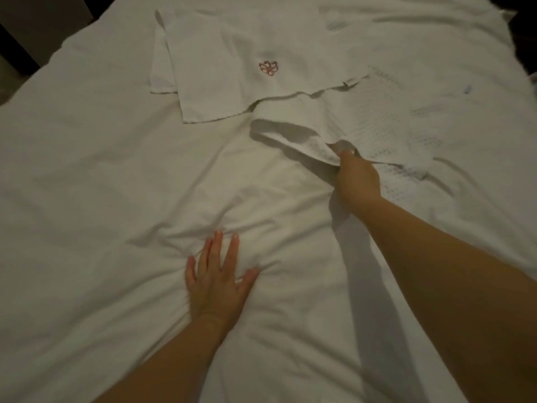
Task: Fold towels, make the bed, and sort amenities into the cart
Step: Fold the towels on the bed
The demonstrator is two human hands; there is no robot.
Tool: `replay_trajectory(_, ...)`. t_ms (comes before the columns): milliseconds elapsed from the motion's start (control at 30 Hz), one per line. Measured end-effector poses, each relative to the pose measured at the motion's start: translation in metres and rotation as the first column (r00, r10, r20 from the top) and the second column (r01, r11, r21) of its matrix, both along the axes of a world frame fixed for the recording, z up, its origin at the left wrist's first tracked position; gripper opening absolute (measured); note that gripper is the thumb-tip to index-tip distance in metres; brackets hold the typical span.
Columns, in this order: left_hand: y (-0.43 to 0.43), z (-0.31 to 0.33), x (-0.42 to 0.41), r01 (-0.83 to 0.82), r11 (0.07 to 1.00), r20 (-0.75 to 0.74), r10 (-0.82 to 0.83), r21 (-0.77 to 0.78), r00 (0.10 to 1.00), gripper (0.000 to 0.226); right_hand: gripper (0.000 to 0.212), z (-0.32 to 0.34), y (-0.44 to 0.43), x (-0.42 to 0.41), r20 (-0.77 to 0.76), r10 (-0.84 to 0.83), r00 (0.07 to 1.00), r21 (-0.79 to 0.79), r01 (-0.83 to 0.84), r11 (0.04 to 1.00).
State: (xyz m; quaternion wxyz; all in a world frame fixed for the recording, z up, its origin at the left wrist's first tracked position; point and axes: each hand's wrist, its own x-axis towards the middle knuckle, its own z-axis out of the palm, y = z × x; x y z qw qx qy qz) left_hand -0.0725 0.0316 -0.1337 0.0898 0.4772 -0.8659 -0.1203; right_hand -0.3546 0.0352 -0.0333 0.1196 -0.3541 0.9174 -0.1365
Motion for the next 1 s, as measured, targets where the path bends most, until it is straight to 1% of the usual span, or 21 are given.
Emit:
replay_trajectory(100,0.001,0.006,-0.001,0.013,0.998,-0.003,-0.013,0.057,1.0,0.073,0.038,0.008,0.037,0.027,0.02,0.012,1.0,0.036,-0.013,0.999)
replay_trajectory(167,0.0,0.018,0.0,0.023,0.995,0.028,-0.025,0.095,0.999,0.081,0.039,0.015,0.066,0.058,0.093,0.03,0.995,0.014,-0.031,0.999)
replay_trajectory(200,-0.002,0.028,0.001,0.035,0.991,0.07,-0.044,0.13,0.997,0.087,0.041,0.019,0.081,0.075,0.134,0.044,0.99,0.003,-0.045,0.999)
replay_trajectory(233,-0.005,0.039,0.004,0.057,0.981,0.11,-0.078,0.186,0.991,0.093,0.042,0.024,0.095,0.092,0.172,0.05,0.984,0.012,-0.053,0.999)
replay_trajectory(267,-0.008,0.051,0.009,0.076,0.953,0.115,-0.114,0.294,0.987,0.095,0.042,0.03,0.107,0.108,0.214,0.042,0.976,0.032,-0.05,0.998)
replay_trajectory(300,-0.008,0.066,0.015,0.085,0.906,0.07,-0.125,0.415,0.99,0.096,0.04,0.04,0.116,0.121,0.247,0.028,0.969,0.049,-0.041,0.998)
replay_trajectory(333,-0.006,0.083,0.021,0.086,0.859,0.0,-0.1,0.504,0.995,0.096,0.038,0.055,0.124,0.131,0.26,0.02,0.965,0.049,-0.034,0.998)
replay_trajectory(367,-0.001,0.101,0.029,0.096,0.837,-0.079,-0.063,0.539,0.995,0.098,0.038,0.077,0.129,0.139,0.255,0.015,0.967,0.024,-0.022,0.999)
replay_trajectory(433,0.015,0.147,0.04,0.135,0.854,-0.154,-0.065,0.503,0.986,0.105,0.04,0.134,0.135,0.15,0.228,0.001,0.974,-0.076,0.017,0.997)
replay_trajectory(500,0.029,0.205,0.041,0.201,0.89,-0.188,-0.133,0.409,0.973,0.103,0.045,0.201,0.137,0.158,0.174,0.012,0.985,-0.187,0.021,0.982)
replay_trajectory(533,0.035,0.24,0.039,0.222,0.904,-0.216,-0.15,0.364,0.965,0.1,0.042,0.236,0.138,0.164,0.134,0.036,0.99,-0.239,-0.003,0.971)
replay_trajectory(600,0.045,0.314,0.038,0.225,0.935,-0.287,-0.144,0.273,0.947,0.092,0.026,0.306,0.14,0.178,0.071,0.089,0.994,-0.375,-0.056,0.925)
replay_trajectory(667,0.057,0.389,0.043,0.226,0.955,-0.387,-0.138,0.191,0.912,0.081,0.028,0.372,0.145,0.199,0.036,0.13,0.991,-0.511,-0.093,0.855)
replay_trajectory(700,0.065,0.425,0.048,0.236,0.957,-0.465,-0.135,0.167,0.875,0.072,0.031,0.402,0.147,0.21,0.025,0.149,0.989,-0.57,-0.109,0.814)
replay_trajectory(767,0.084,0.493,0.065,0.278,0.947,-0.599,-0.13,0.16,0.79,0.054,0.031,0.455,0.153,0.234,0.027,0.188,0.982,-0.663,-0.123,0.738)
replay_trajectory(800,0.094,0.52,0.074,0.297,0.939,-0.629,-0.124,0.176,0.768,0.049,0.029,0.477,0.157,0.245,0.035,0.21,0.977,-0.702,-0.126,0.701)
replay_trajectory(867,0.109,0.566,0.096,0.326,0.918,-0.67,-0.095,0.228,0.736,0.043,0.028,0.517,0.164,0.27,0.044,0.259,0.965,-0.769,-0.133,0.626)
replay_trajectory(933,0.119,0.601,0.124,0.364,0.878,-0.732,-0.023,0.312,0.681,0.038,0.029,0.55,0.172,0.296,0.058,0.317,0.947,-0.808,-0.142,0.572)
replay_trajectory(967,0.121,0.616,0.139,0.385,0.857,-0.73,-0.016,0.342,0.683,0.033,0.032,0.563,0.177,0.309,0.076,0.342,0.937,-0.817,-0.139,0.559)
replay_trajectory(1000,0.121,0.629,0.156,0.405,0.845,-0.691,-0.059,0.35,0.72,0.033,0.037,0.574,0.182,0.32,0.094,0.364,0.927,-0.826,-0.131,0.547)
